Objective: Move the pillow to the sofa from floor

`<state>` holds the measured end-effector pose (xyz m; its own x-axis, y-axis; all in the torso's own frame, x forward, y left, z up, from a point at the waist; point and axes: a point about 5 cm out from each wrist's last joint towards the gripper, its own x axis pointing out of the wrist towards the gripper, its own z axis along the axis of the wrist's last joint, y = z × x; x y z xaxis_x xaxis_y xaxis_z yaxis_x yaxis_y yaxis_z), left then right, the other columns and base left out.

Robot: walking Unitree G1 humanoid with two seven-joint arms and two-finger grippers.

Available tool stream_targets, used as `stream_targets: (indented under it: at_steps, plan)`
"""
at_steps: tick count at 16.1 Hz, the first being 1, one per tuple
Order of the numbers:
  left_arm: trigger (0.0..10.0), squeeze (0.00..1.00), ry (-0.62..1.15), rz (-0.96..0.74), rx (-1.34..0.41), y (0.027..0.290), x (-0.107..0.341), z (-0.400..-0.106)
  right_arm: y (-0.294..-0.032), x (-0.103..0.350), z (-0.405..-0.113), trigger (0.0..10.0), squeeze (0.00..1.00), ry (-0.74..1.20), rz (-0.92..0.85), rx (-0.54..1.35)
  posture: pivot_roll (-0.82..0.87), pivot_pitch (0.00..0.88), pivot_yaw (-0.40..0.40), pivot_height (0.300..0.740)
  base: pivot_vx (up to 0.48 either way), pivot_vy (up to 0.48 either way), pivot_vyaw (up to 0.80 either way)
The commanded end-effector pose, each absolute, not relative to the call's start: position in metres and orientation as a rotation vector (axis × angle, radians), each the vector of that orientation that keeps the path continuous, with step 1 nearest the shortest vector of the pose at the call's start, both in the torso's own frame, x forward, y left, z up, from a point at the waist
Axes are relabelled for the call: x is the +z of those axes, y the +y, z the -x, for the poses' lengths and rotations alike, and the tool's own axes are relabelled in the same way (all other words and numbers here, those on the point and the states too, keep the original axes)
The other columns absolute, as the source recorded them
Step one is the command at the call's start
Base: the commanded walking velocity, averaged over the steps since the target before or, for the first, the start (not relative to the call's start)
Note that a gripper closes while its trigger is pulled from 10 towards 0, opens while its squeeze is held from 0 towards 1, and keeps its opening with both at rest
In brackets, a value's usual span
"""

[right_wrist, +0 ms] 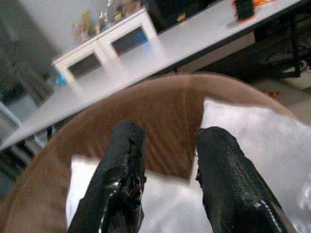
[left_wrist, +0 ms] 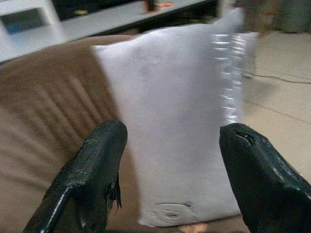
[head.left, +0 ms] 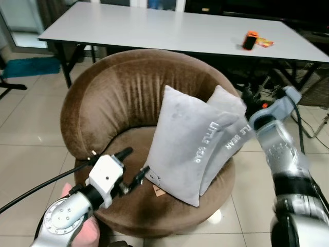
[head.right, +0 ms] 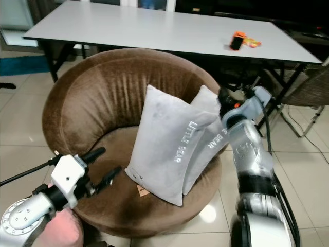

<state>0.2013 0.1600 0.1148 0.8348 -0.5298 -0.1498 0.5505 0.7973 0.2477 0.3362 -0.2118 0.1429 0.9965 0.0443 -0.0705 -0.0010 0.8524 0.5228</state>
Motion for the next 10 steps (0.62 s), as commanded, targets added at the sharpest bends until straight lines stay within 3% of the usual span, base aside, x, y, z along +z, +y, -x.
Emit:
stream_targets:
  at_steps: [1,6,10]
  plan:
    - [10.0,0.00,0.074,-0.300,-0.488,0.163,0.112,-0.202,-0.203,0.147,-0.324,10.0,0.00,0.089,-0.507,0.073,0.04,0.000,-0.090,0.740,0.000,0.000,0.00]
    - [10.0,0.00,0.094,-0.243,-0.360,0.159,0.103,-0.192,-0.156,0.080,-0.238,10.0,0.00,0.328,-0.203,0.131,0.02,0.000,-0.095,0.740,0.000,0.000,0.00]
    - [10.0,0.00,0.098,-0.280,-0.323,0.163,0.098,-0.193,-0.166,0.063,-0.221,10.0,0.00,0.381,-0.155,-0.024,0.01,0.000,-0.073,0.740,0.000,0.000,0.00]
